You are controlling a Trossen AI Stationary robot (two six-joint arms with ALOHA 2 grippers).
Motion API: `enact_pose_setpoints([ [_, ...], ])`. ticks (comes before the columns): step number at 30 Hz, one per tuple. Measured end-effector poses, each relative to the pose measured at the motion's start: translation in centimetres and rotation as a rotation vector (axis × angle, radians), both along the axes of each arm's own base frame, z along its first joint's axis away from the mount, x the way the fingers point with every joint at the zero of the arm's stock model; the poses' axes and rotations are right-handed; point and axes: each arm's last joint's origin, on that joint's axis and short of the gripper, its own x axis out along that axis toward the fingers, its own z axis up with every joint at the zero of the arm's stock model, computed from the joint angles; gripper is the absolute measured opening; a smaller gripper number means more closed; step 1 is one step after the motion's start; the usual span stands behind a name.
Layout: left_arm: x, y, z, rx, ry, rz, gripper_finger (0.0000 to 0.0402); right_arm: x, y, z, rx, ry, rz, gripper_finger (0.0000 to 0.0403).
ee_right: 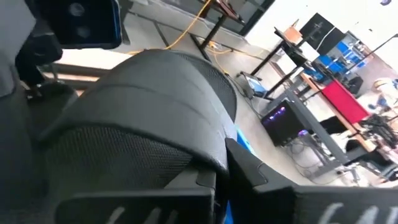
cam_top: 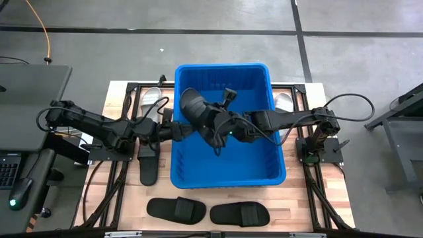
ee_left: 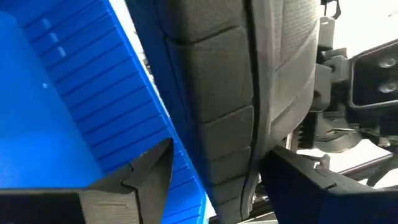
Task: Pick and place slides into bin
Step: Put the black slipper into the bin
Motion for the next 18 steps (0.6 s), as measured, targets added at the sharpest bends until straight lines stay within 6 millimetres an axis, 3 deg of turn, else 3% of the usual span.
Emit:
enact_pose_setpoints([
  [4, 0.1, 0.0, -0.1, 0.035, 0.019, -0.006, 0.0168, 0.0, 0.4, 0.0, 0.004, 0.005, 0.043, 0.0000],
  [9, 0.1, 0.0, -0.2, 0.095, 0.050, -0.017, 0.0053, -0.1, 0.9, 0.1, -0.008, 0.011, 0.055, 0.0000],
  [18, -0.1, -0.3, -0.2, 0.125, 0.076, -0.149, 0.0053, -2.2, 0.7, 1.0, 0.066, 0.070, 0.129, 0.0019],
])
